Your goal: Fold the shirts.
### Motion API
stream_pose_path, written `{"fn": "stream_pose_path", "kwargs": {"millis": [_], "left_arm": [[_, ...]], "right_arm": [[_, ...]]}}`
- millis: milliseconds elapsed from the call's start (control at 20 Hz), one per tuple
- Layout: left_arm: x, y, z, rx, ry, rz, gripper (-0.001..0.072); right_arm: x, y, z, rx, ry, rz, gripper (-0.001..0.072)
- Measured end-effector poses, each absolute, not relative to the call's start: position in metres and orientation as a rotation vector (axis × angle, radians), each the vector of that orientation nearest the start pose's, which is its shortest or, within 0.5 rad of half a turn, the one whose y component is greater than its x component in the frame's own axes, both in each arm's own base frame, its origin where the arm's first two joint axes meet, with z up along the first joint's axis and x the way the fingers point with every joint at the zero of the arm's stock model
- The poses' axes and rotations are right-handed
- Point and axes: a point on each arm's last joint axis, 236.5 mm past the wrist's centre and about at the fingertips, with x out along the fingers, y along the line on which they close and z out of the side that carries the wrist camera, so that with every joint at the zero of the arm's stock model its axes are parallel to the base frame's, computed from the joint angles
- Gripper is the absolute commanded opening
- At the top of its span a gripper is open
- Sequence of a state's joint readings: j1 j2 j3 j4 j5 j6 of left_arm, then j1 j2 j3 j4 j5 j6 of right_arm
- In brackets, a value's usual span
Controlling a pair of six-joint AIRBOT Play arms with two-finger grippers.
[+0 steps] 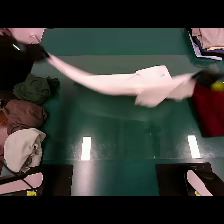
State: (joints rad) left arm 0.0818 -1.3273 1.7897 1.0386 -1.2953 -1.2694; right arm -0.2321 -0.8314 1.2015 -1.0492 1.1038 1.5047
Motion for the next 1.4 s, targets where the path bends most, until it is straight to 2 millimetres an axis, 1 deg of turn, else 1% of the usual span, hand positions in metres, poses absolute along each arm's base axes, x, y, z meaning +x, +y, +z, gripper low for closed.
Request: {"fn": "stream_pose_path", "kwargs": {"millis": [50, 100, 150, 200, 250, 300, 350, 400, 450, 500, 550, 600, 650, 700, 750, 800, 850, 950, 1000, 1050, 1100, 1150, 1200, 1300, 1350, 1400], "left_arm": [[0.441, -0.08, 0.298, -0.066, 0.616, -0.454, 0.0023], [0.427, -0.08, 0.341, -0.039, 0.512, -0.448, 0.0023], [0.407, -0.081, 0.384, -0.012, 0.401, -0.439, 0.0023], [0.386, -0.082, 0.421, 0.007, 0.302, -0.429, 0.0023], [0.361, -0.083, 0.456, 0.025, 0.198, -0.418, 0.0023], [0.336, -0.083, 0.486, 0.039, 0.107, -0.408, 0.0023], [0.309, -0.084, 0.514, 0.052, 0.013, -0.397, 0.0023], [0.282, -0.085, 0.537, 0.062, -0.066, -0.388, 0.0023], [0.255, -0.085, 0.558, 0.071, -0.146, -0.379, 0.0023], [0.23, -0.086, 0.573, 0.08, -0.205, -0.374, 0.0023], [0.207, -0.087, 0.586, 0.087, -0.259, -0.368, 0.0023], [0.188, -0.088, 0.594, 0.093, -0.3, -0.365, 0.0023], [0.174, -0.089, 0.6, 0.096, -0.328, -0.364, 0.0023], [0.165, -0.09, 0.601, 0.097, -0.338, -0.365, 0.0023], [0.163, -0.091, 0.599, 0.094, -0.33, -0.368, 0.0022], [0.165, -0.091, 0.593, 0.09, -0.31, -0.371, 0.0022], [0.171, -0.091, 0.585, 0.08, -0.281, -0.375, 0.0023], [0.198, -0.09, 0.559, 0.047, -0.187, -0.38, 0.0023], [0.219, -0.088, 0.538, 0.024, -0.115, -0.383, 0.0023], [0.241, -0.088, 0.515, 0.002, -0.037, -0.387, 0.0023], [0.267, -0.087, 0.485, -0.021, 0.062, -0.393, 0.0023], [0.29, -0.086, 0.452, -0.045, 0.165, -0.397, 0.0024], [0.316, -0.085, 0.415, -0.072, 0.276, -0.4, 0.0023], [0.357, -0.082, 0.338, -0.124, 0.49, -0.404, 0.0024], [0.374, -0.081, 0.302, -0.149, 0.585, -0.404, 0.0024], [0.39, -0.08, 0.262, -0.174, 0.684, -0.399, 0.0024]], "right_arm": [[0.358, 0.013, 0.27, 0.374, 0.551, 0.146, 0.0017], [0.353, 0.003, 0.317, 0.333, 0.443, 0.128, 0.0017], [0.344, -0.004, 0.357, 0.294, 0.35, 0.112, 0.0017], [0.331, -0.009, 0.396, 0.252, 0.262, 0.094, 0.0017], [0.317, -0.012, 0.428, 0.215, 0.193, 0.076, 0.0017], [0.301, -0.013, 0.457, 0.176, 0.128, 0.057, 0.0017], [0.286, -0.013, 0.48, 0.141, 0.077, 0.038, 0.0017], [0.27, -0.013, 0.502, 0.106, 0.024, 0.015, 0.0017], [0.256, -0.012, 0.519, 0.077, -0.016, -0.006, 0.0016], [0.243, -0.01, 0.533, 0.051, -0.05, -0.026, 0.0016], [0.232, -0.009, 0.543, 0.029, -0.075, -0.043, 0.0016], [0.222, -0.006, 0.552, 0.008, -0.1, -0.057, 0.0016], [0.215, -0.004, 0.558, -0.007, -0.115, -0.066, 0.0016], [0.21, -0.001, 0.563, -0.019, -0.129, -0.073, 0.0015], [0.207, -0.001, 0.565, -0.025, -0.134, -0.077, 0.0015], [0.207, -0.001, 0.564, -0.027, -0.13, -0.081, 0.0015], [0.209, -0.003, 0.561, -0.023, -0.118, -0.084, 0.0014], [0.224, -0.013, 0.541, 0.005, -0.051, -0.085, 0.0015], [0.237, -0.02, 0.525, 0.029, 0.007, -0.08, 0.0014], [0.253, -0.027, 0.504, 0.056, 0.082, -0.069, 0.0015], [0.269, -0.033, 0.48, 0.085, 0.167, -0.05, 0.0015], [0.287, -0.038, 0.45, 0.119, 0.27, -0.023, 0.0015], [0.304, -0.041, 0.42, 0.151, 0.372, 0.007, 0.0015], [0.338, -0.043, 0.351, 0.214, 0.598, 0.067, 0.0015], [0.351, -0.042, 0.314, 0.242, 0.714, 0.087, 0.0014], [0.364, -0.04, 0.282, 0.268, 0.81, 0.105, 0.0015]]}}
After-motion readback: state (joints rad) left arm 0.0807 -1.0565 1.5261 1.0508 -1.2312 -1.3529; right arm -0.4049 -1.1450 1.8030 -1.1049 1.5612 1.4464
